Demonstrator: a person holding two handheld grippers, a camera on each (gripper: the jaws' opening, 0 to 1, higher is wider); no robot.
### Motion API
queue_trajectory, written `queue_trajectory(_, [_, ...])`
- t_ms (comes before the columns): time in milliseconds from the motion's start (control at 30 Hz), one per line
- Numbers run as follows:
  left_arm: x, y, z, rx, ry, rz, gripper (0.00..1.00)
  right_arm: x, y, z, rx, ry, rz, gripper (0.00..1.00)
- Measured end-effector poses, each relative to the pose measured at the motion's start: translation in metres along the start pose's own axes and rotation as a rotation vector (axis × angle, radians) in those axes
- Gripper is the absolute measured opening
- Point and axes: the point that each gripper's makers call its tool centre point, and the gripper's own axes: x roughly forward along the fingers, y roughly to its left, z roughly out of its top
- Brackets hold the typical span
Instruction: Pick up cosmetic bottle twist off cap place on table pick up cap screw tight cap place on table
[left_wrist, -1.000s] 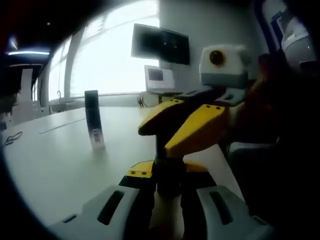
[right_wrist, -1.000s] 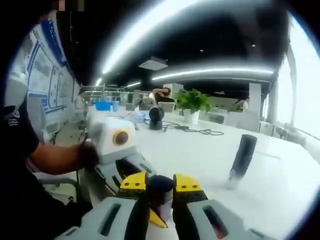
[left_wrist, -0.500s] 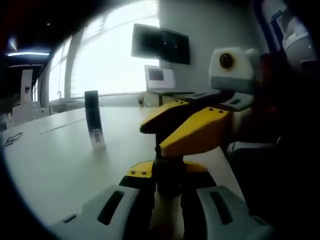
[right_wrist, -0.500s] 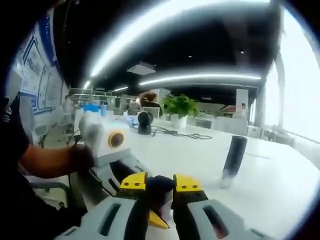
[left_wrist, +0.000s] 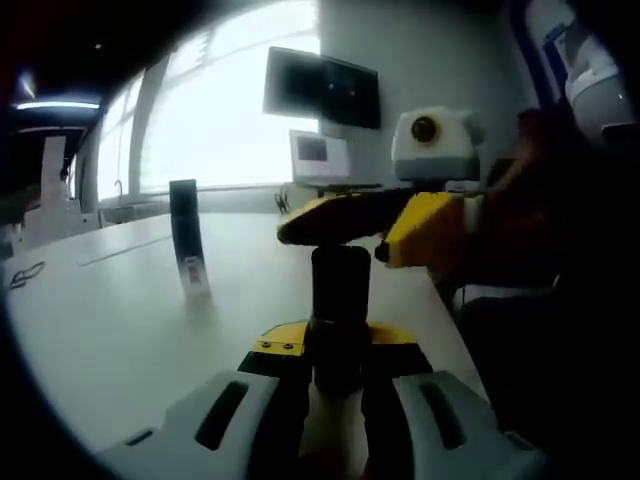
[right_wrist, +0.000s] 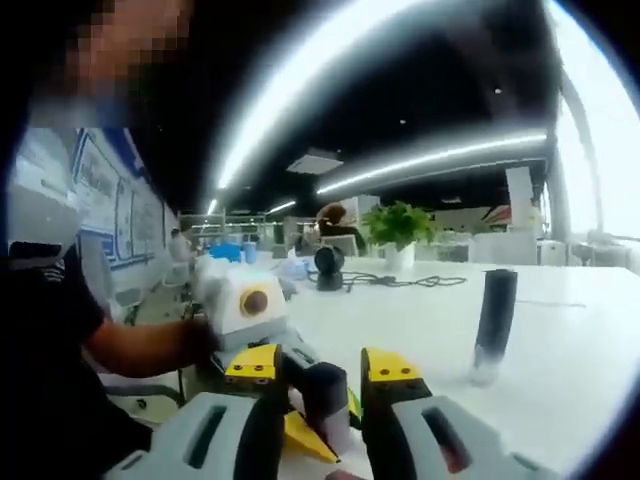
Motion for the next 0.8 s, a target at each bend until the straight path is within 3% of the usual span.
queue_trajectory(167, [0.0,-0.001,0.0,-0.011,-0.001,-0.002,0.09,-0.002,-0.002,0.008,0.001,0.019,0.139,0.19])
queue_trajectory(300, [0.0,-0.001,0.0,-0.019,-0.001,0.002,0.09,0.005,0.002,-0.004,-0.108,0.09,0.244,0.2])
queue_trajectory(400, [0.0,0.0,-0.001,-0.018,-0.001,0.002,0.09,0.008,0.013,-0.014,-0.102,0.133,0.335,0.18])
queue_trajectory(533, [0.001,0.0,-0.001,-0.002,-0.002,-0.001,0.09,0.016,0.009,-0.017,-0.092,0.144,0.351,0.17])
queue_trajectory(800, [0.001,-0.001,0.0,0.002,-0.002,-0.003,0.09,0.016,0.015,-0.016,-0.12,0.143,0.457,0.16])
